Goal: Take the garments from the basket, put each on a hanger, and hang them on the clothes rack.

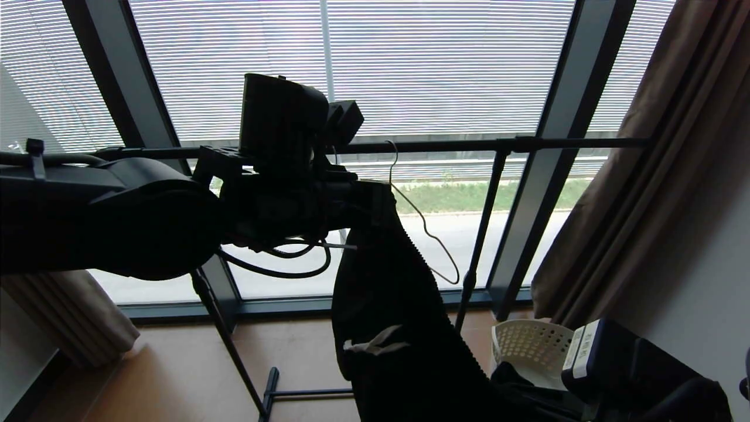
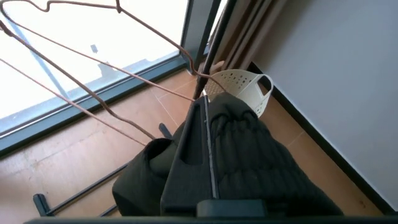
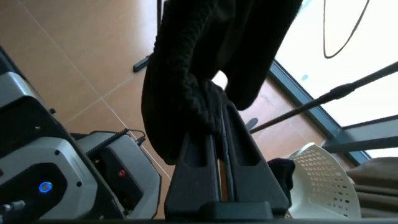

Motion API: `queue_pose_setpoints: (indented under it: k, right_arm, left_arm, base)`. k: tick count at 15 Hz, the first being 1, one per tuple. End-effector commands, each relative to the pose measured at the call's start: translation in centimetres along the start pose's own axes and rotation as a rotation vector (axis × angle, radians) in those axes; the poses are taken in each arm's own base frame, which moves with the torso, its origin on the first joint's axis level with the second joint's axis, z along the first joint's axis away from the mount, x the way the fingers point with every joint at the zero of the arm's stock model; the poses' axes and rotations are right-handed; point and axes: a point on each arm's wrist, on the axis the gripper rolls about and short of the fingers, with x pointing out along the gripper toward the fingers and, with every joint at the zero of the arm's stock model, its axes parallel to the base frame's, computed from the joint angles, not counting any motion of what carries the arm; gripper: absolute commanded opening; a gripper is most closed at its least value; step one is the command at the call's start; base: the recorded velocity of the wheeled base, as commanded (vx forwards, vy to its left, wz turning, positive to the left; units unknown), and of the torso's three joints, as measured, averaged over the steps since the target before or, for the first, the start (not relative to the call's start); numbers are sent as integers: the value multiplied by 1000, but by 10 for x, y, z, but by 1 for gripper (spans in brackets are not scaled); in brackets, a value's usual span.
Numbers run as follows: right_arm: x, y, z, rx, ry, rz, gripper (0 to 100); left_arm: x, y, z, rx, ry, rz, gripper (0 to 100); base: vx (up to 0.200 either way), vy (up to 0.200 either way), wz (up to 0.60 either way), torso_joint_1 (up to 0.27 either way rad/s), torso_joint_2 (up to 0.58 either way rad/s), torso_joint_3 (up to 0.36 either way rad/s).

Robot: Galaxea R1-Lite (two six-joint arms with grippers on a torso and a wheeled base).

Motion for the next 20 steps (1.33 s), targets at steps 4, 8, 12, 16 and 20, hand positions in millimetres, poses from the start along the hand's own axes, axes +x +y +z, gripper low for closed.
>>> queue_pose_setpoints:
  k: [4, 8, 12, 16, 20]
  right_arm:
    - [33, 44, 28, 63, 24, 98, 0]
    - [36, 53, 28, 125, 38, 108, 0]
    - [-2, 7, 1, 208, 2, 4, 0]
    - [-14, -27, -18, 279, 33, -209, 0]
    - [4, -60, -2, 370, 43, -433, 0]
  left_arm:
    - [14, -10, -1, 11, 5, -24, 0]
    - [13, -10, -1, 11, 7, -23, 0]
    - [-6, 2, -3, 38, 11, 6, 0]
    - [-41, 19, -18, 89, 44, 50, 0]
    - [-86, 23, -65, 137, 159, 7, 0]
  base:
    - [0, 0, 0, 0, 0, 0]
    - [0, 0, 0, 0, 0, 0]
    - [0, 0, 0, 0, 0, 0]
    - [0, 0, 0, 0, 0, 0]
    - [0, 0, 0, 0, 0, 0]
